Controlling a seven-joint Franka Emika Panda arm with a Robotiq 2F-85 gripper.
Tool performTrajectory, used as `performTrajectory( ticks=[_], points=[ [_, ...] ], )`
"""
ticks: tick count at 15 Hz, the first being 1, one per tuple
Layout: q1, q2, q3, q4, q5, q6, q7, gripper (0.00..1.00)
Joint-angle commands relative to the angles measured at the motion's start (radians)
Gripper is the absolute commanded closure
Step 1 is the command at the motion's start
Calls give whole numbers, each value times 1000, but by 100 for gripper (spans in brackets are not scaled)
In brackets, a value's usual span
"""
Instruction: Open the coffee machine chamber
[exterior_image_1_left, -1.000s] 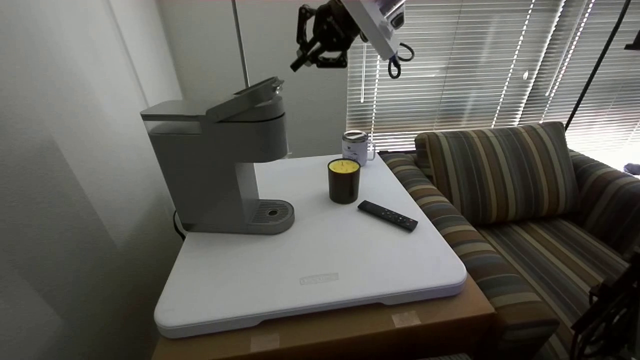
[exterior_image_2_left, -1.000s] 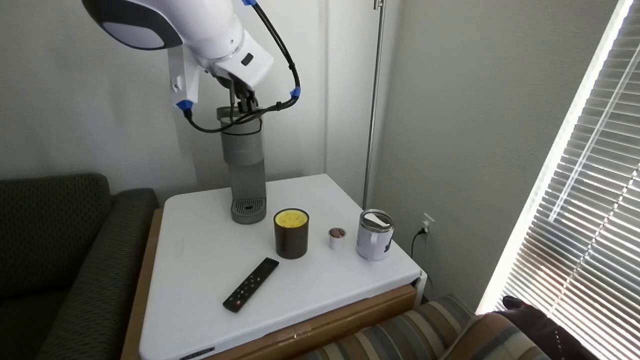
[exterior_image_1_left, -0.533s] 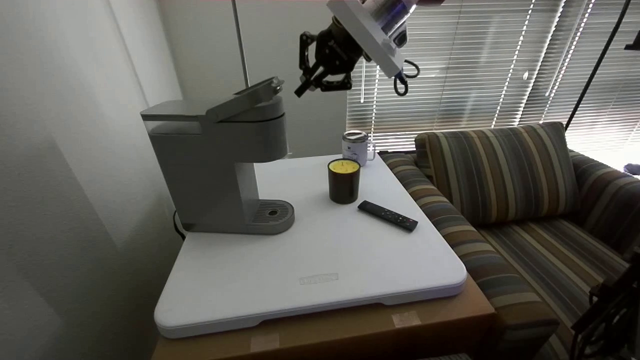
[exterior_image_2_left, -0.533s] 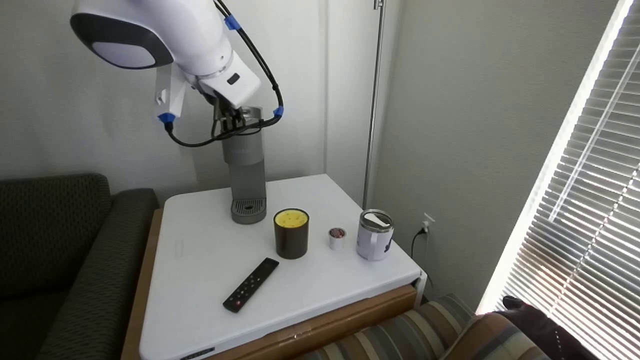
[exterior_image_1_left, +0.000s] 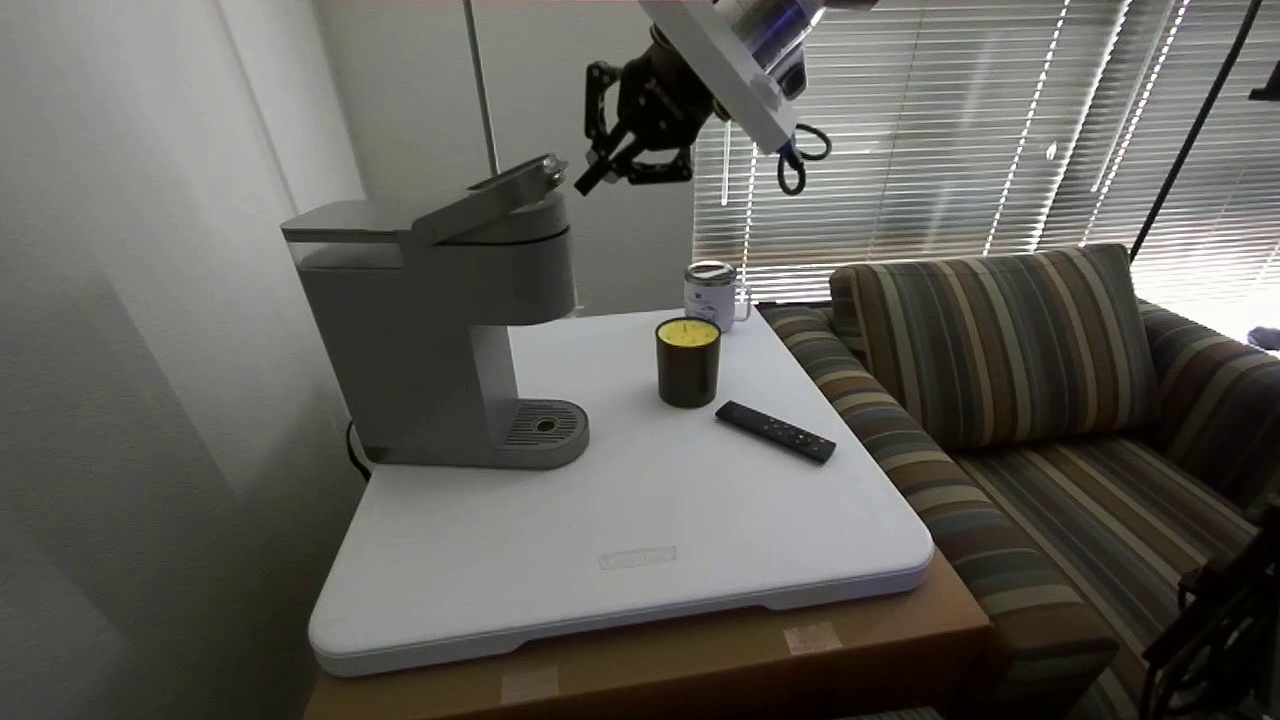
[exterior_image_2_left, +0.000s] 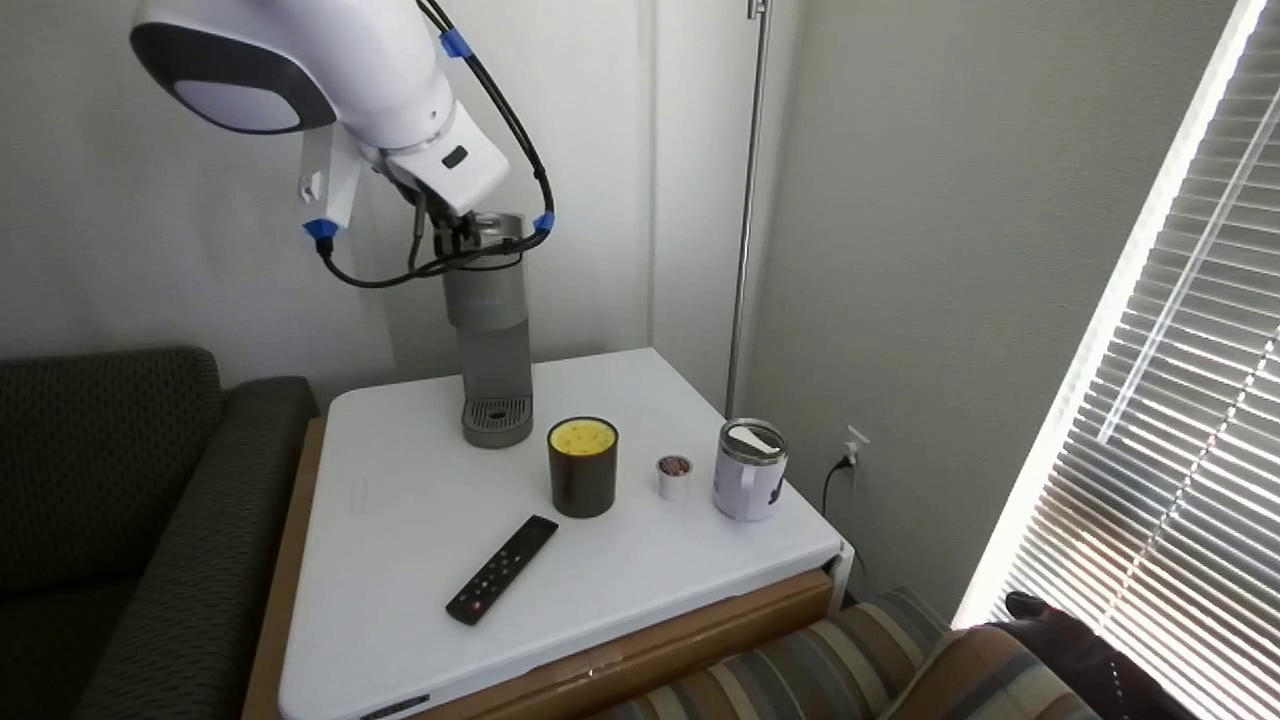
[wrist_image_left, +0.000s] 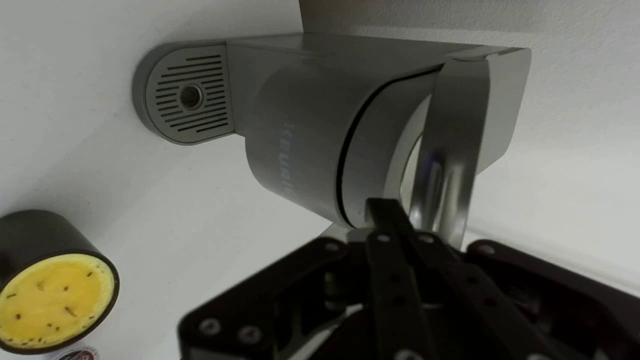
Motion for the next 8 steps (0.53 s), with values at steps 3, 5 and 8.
performTrajectory(
  ticks=[3, 5, 8],
  points=[
    [-35, 11, 33, 42, 150, -32, -80, 100],
    [-35, 14, 34, 50, 206, -34, -113, 100],
    [-31, 14, 26, 52, 253, -37, -147, 100]
  ],
)
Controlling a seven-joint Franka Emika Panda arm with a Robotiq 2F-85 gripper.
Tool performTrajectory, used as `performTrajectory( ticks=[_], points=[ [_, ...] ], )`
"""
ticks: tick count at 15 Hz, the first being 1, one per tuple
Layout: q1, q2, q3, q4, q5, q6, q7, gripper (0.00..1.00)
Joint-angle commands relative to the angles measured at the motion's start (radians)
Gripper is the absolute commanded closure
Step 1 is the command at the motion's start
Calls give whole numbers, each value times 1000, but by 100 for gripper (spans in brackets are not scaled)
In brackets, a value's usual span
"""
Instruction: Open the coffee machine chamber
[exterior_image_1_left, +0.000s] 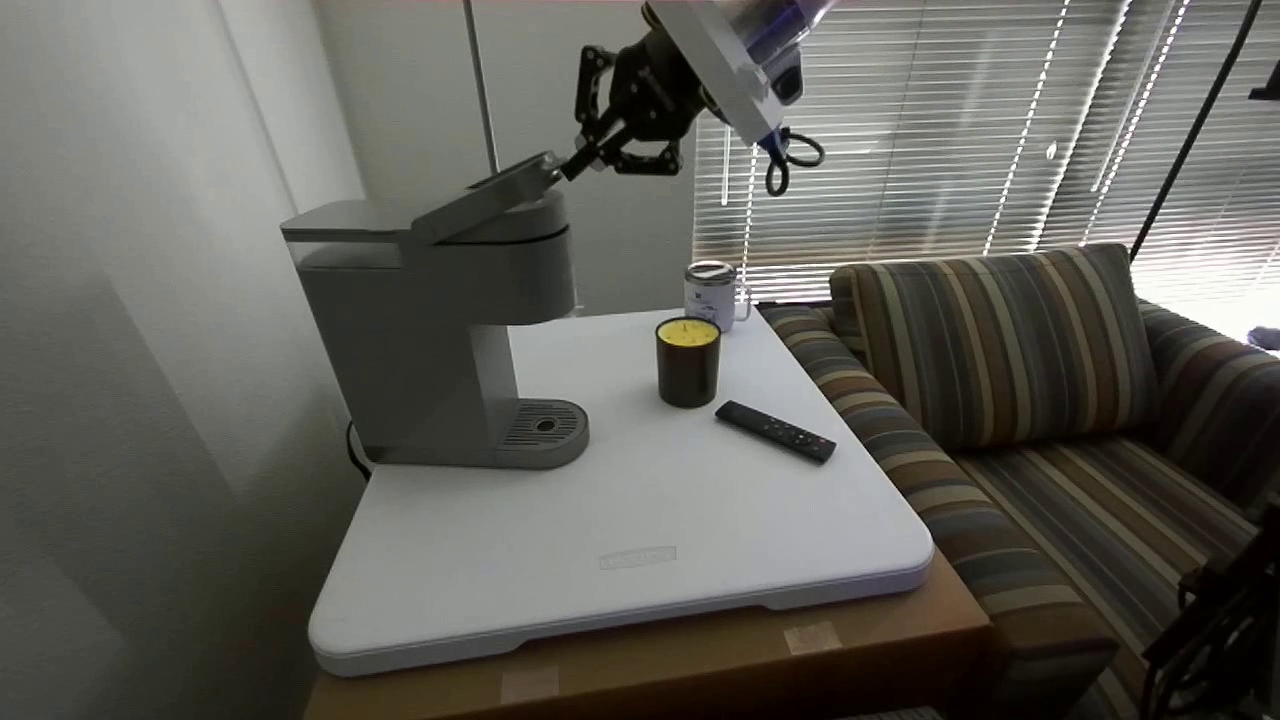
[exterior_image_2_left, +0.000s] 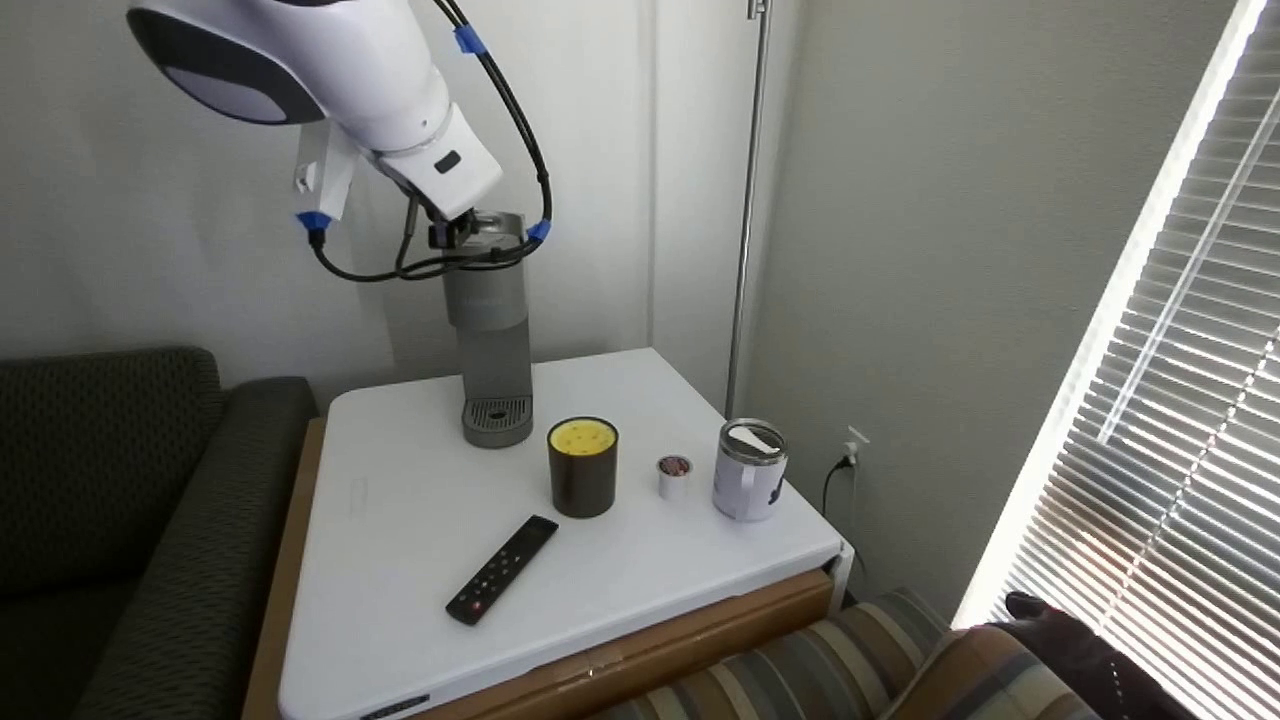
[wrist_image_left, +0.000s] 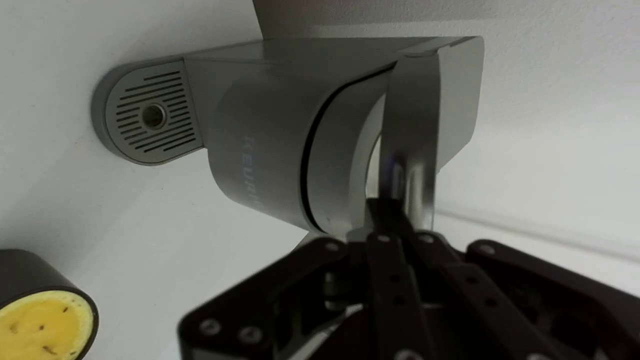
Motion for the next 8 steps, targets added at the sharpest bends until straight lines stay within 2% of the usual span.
performTrajectory(
  ticks=[1, 8],
  points=[
    [-24, 13, 10, 25, 69, -31, -63, 100],
    [-20, 8, 7, 38, 114, -34, -111, 100]
  ],
)
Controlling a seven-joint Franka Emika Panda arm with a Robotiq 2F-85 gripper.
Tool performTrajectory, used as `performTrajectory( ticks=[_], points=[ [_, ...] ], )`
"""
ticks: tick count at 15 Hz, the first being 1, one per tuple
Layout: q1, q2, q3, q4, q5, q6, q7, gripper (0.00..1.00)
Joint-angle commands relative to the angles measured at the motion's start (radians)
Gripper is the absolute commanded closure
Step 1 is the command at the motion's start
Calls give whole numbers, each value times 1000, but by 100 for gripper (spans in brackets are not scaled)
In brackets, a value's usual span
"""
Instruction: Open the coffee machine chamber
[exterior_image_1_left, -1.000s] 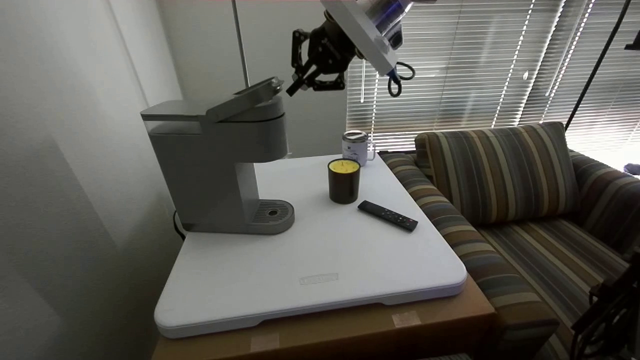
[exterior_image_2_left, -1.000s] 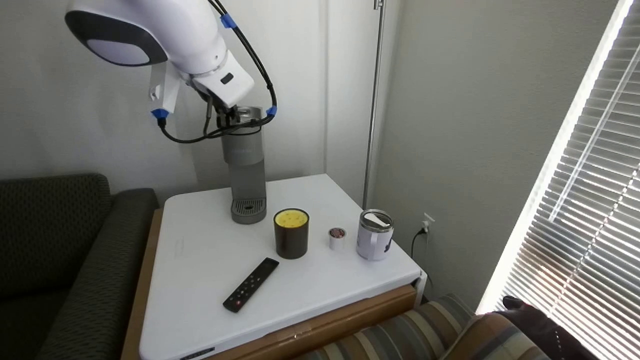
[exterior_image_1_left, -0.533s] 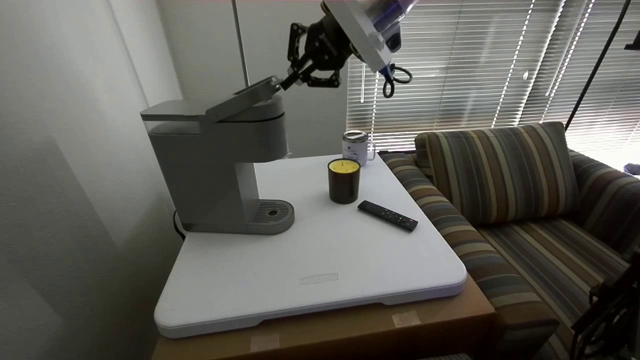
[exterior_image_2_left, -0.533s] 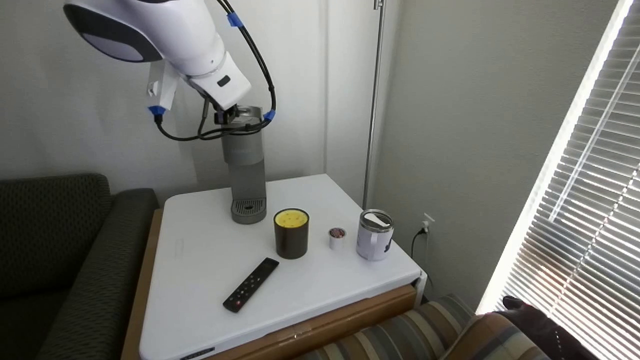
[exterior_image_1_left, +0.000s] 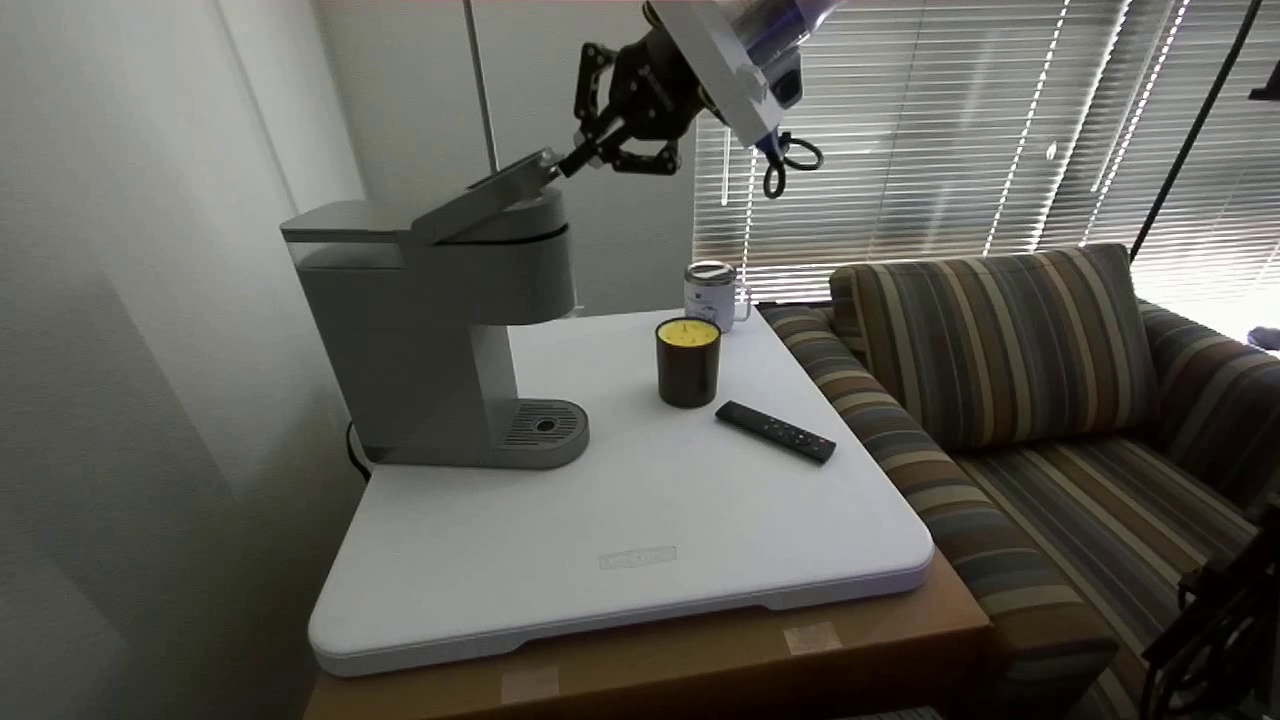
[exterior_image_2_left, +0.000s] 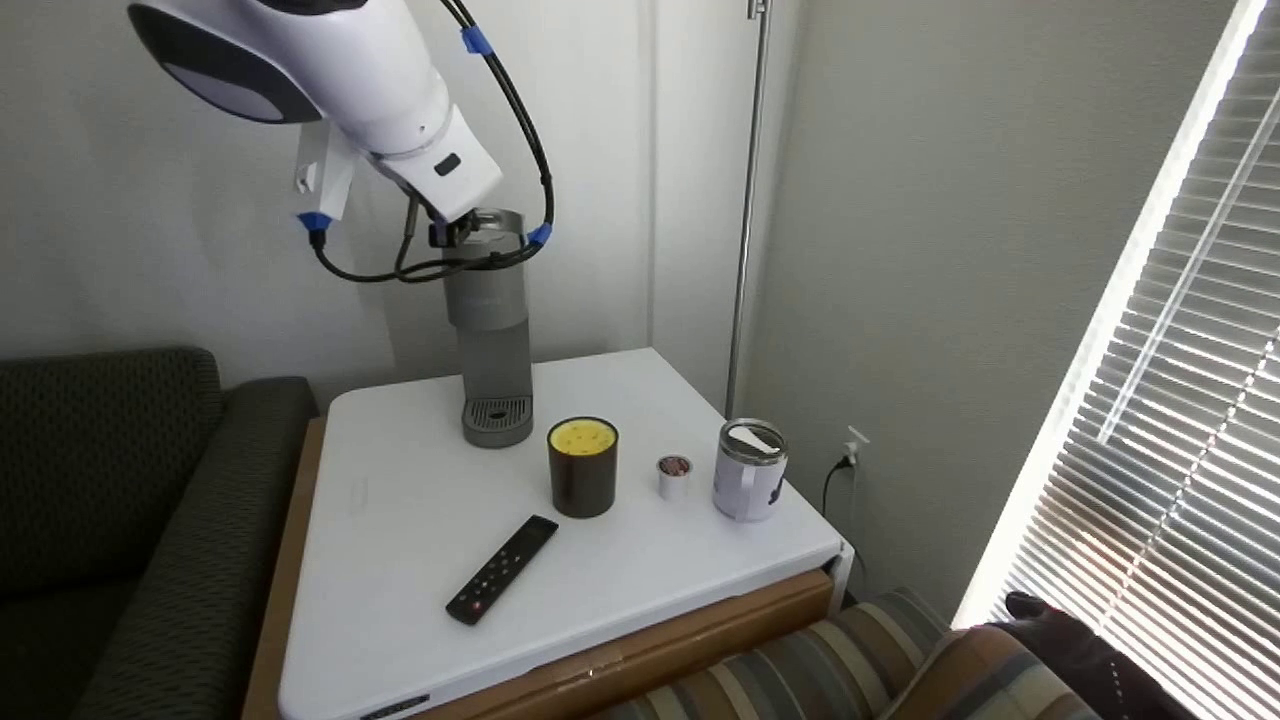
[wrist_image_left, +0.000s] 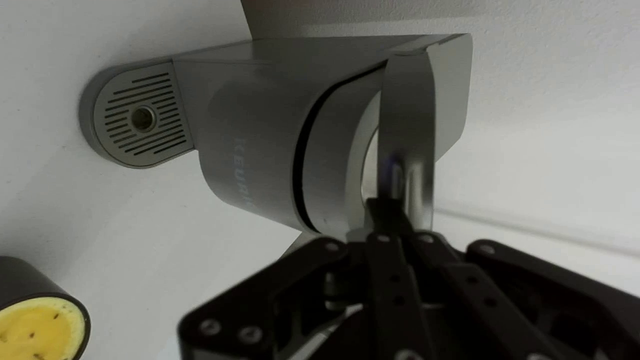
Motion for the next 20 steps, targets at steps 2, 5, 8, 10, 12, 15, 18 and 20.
performTrajectory(
  ticks=[2, 5, 8, 10, 12, 15, 18, 20],
  points=[
    [-19, 7, 5, 36, 44, -28, -62, 100],
    [-17, 6, 2, 39, 31, -26, -61, 100],
    [-15, 6, -1, 41, 20, -25, -58, 100],
    [-13, 6, -3, 40, 9, -24, -52, 100],
    [-12, 4, -5, 39, 0, -22, -48, 100],
    [-10, 1, -10, 39, -23, -19, -37, 100],
    [-7, 1, -15, 43, -49, -18, -29, 100],
    [-7, 3, -15, 48, -66, -19, -25, 100]
  ],
)
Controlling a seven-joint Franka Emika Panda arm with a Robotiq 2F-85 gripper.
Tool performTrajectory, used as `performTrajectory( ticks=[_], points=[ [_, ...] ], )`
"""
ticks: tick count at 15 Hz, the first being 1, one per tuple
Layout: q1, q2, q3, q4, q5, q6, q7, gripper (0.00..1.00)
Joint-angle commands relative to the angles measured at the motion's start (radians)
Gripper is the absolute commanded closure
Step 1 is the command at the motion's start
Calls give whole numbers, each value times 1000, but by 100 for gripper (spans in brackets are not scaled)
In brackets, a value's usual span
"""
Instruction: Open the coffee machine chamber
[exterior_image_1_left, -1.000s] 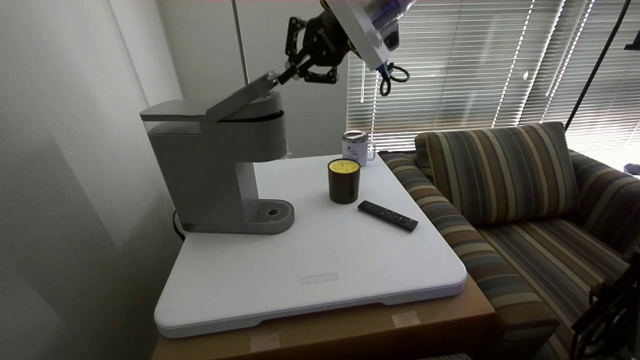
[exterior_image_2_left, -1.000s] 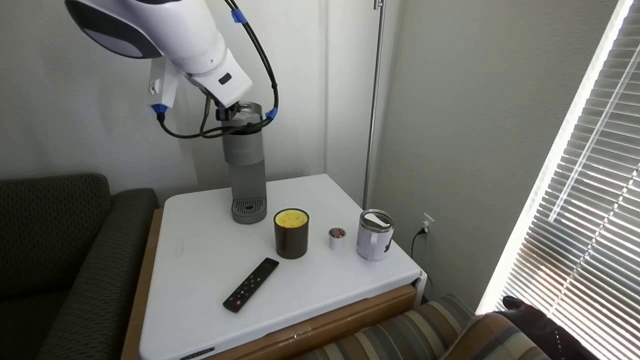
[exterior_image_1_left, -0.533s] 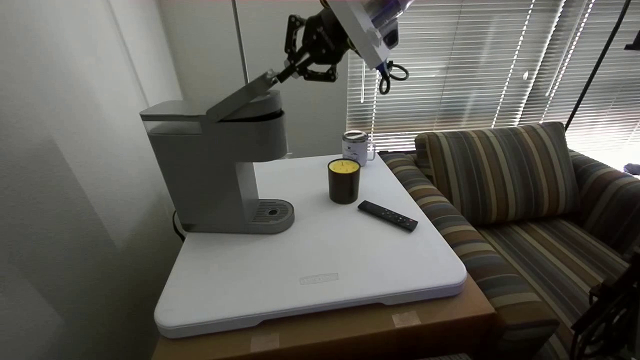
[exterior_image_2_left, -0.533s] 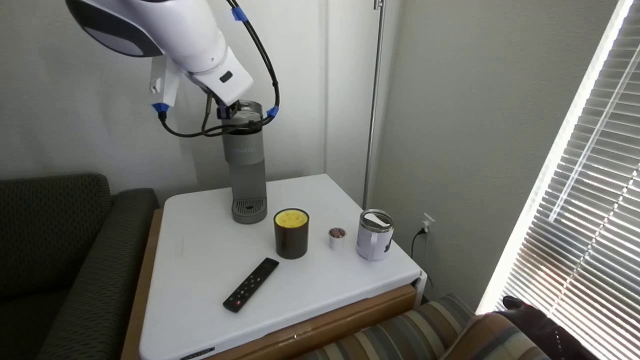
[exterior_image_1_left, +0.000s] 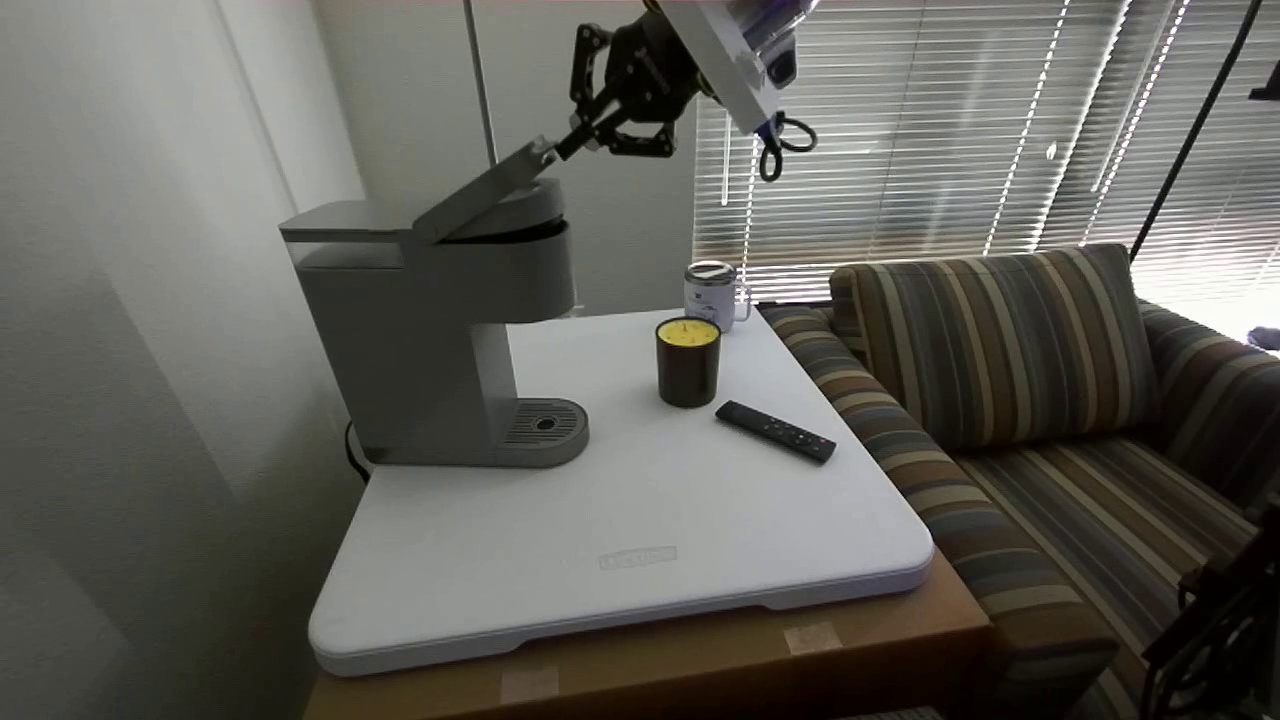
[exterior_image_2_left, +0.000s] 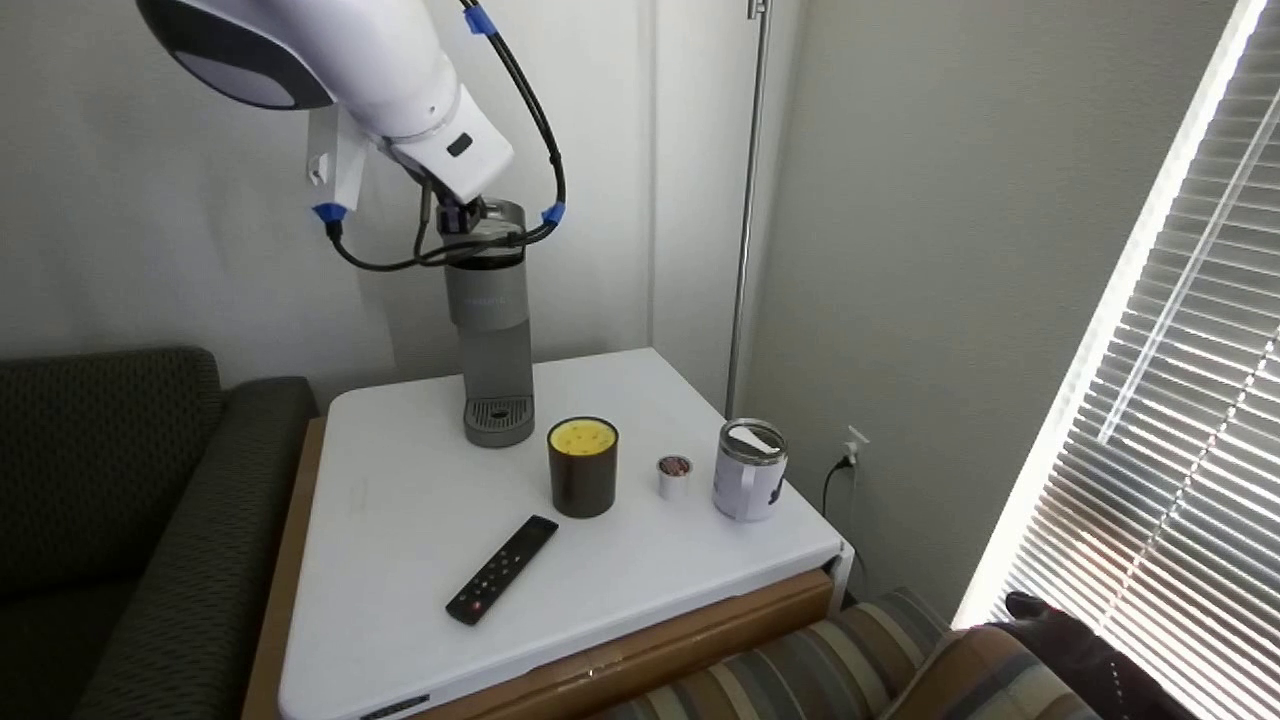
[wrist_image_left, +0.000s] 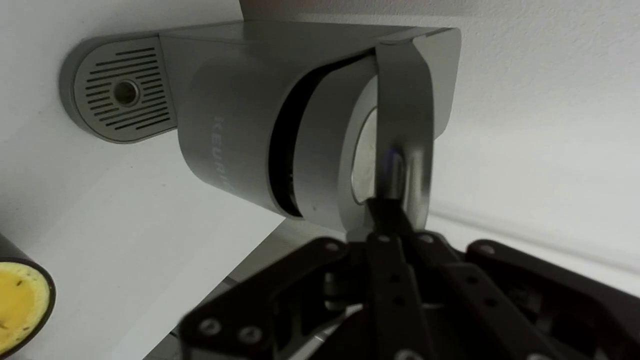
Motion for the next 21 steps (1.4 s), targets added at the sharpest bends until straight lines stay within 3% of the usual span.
performTrajectory(
  ticks=[1, 21],
  points=[
    [-7, 5, -6, 27, -26, -19, 1, 100],
    [12, 36, -7, 88, -198, -11, 95, 100]
  ],
)
